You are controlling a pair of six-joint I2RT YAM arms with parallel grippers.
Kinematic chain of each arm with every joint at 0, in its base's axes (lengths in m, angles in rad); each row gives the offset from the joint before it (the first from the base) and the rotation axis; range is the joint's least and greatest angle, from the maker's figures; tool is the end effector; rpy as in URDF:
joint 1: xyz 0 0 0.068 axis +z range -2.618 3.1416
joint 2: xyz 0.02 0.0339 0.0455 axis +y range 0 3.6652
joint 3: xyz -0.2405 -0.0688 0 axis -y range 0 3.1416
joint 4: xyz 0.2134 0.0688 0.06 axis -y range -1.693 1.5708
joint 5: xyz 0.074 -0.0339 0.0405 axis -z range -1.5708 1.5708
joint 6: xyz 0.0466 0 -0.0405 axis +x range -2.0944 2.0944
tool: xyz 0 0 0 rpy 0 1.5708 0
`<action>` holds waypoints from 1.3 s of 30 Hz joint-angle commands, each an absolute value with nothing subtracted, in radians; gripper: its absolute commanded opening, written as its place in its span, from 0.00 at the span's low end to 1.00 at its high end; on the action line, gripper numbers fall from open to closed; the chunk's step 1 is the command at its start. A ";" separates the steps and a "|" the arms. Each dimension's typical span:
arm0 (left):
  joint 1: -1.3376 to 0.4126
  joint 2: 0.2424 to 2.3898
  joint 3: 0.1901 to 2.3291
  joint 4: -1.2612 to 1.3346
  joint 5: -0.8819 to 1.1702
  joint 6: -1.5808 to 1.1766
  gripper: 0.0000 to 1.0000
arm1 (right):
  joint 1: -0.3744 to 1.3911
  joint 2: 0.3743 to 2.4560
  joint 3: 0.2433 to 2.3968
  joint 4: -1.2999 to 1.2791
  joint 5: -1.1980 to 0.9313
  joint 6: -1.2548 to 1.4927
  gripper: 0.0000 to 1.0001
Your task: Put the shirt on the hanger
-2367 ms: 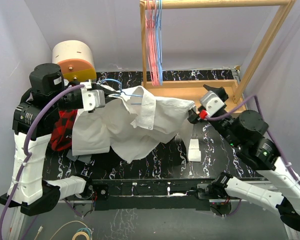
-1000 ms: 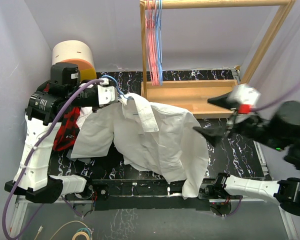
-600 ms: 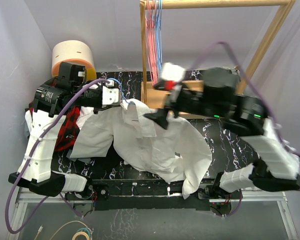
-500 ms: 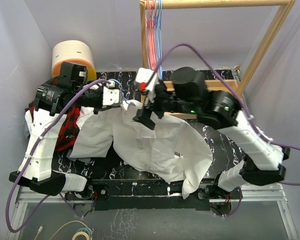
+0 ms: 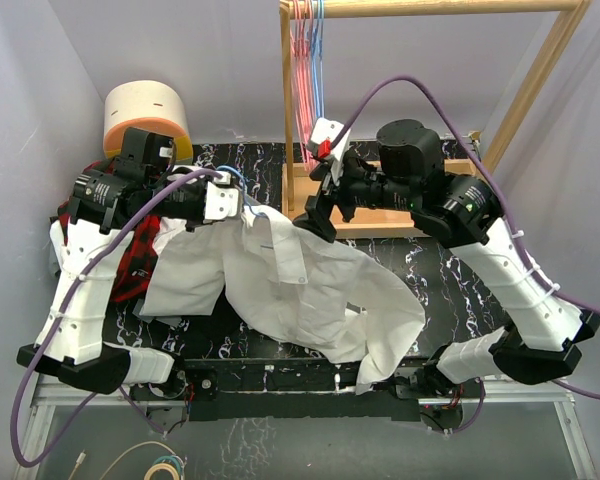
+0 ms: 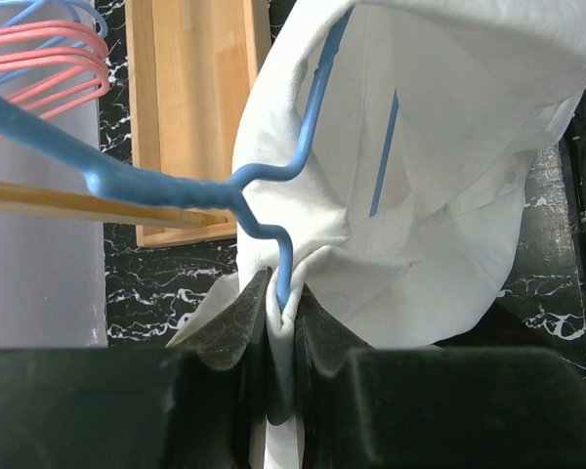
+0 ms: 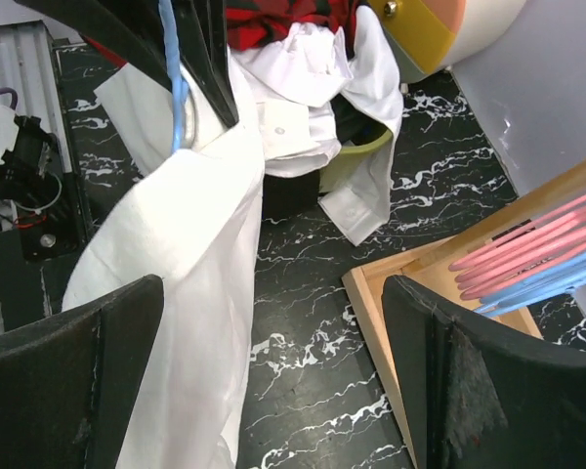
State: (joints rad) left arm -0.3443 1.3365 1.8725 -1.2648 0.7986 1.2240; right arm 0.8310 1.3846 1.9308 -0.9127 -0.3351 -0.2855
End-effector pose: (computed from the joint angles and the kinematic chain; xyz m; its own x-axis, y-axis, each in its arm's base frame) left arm 0.1737 -0.0977 0.4371 0.4815 0.5244 -0.7022 0.8406 -0.0495 0.5394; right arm 0.1483 0.1853 0.4697 0.0229 -0.3694 -0.9290 -0.9359 0.3187 -0.1499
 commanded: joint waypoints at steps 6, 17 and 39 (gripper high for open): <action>-0.346 1.304 1.866 -1.255 0.839 1.263 0.00 | 0.784 1.379 1.850 -0.808 -0.505 -0.258 0.94; -0.345 1.291 1.823 -1.232 0.798 1.275 0.00 | 0.731 1.348 1.786 -0.740 -0.639 -0.202 0.94; -0.346 1.276 1.787 -1.159 0.761 1.166 0.00 | 0.729 1.187 1.399 -0.347 -0.479 -0.039 0.08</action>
State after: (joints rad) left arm -0.3393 1.3239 1.8153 -1.1965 0.7551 1.2259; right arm 0.7441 1.3243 1.5085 -0.5968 -0.6186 -0.1242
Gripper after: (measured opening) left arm 0.086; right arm 0.112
